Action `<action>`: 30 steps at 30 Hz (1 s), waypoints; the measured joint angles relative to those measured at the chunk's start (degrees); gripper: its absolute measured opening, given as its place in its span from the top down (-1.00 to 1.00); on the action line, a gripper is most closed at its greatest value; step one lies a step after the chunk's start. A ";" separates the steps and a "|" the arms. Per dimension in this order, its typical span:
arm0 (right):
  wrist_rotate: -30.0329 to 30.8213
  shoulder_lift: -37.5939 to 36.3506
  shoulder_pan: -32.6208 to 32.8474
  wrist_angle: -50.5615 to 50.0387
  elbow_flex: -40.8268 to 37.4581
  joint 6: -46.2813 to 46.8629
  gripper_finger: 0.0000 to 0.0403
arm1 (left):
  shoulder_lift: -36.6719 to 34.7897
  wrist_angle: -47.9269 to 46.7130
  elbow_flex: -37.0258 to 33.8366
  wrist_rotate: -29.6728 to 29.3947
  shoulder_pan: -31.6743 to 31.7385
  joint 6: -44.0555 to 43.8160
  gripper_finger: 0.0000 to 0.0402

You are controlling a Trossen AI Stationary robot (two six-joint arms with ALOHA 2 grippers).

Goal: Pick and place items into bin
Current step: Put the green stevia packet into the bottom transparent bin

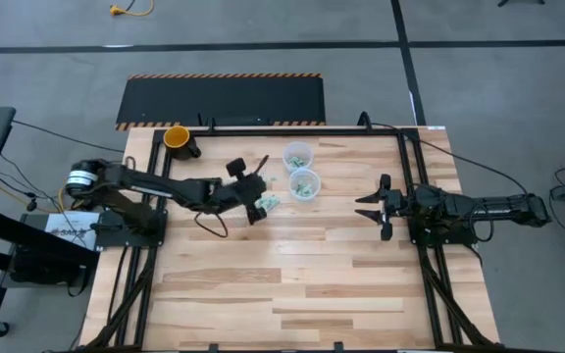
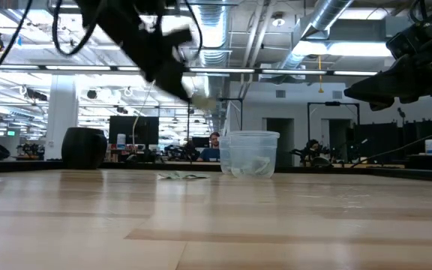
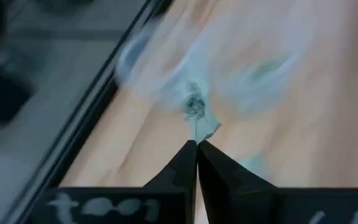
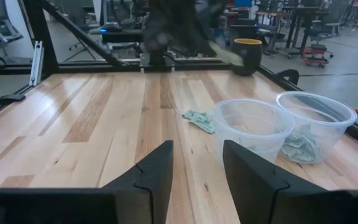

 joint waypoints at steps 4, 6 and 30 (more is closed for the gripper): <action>0.00 -0.02 0.02 0.02 -0.01 0.02 0.34 | -3.39 10.63 0.08 11.29 -0.50 3.13 1.00; 0.02 -0.01 0.00 0.02 0.01 0.01 0.34 | -3.64 16.17 0.12 16.88 -0.30 4.04 1.00; 0.00 -0.02 0.02 0.36 0.00 0.01 0.33 | 6.70 30.89 0.08 25.80 7.03 -5.00 1.00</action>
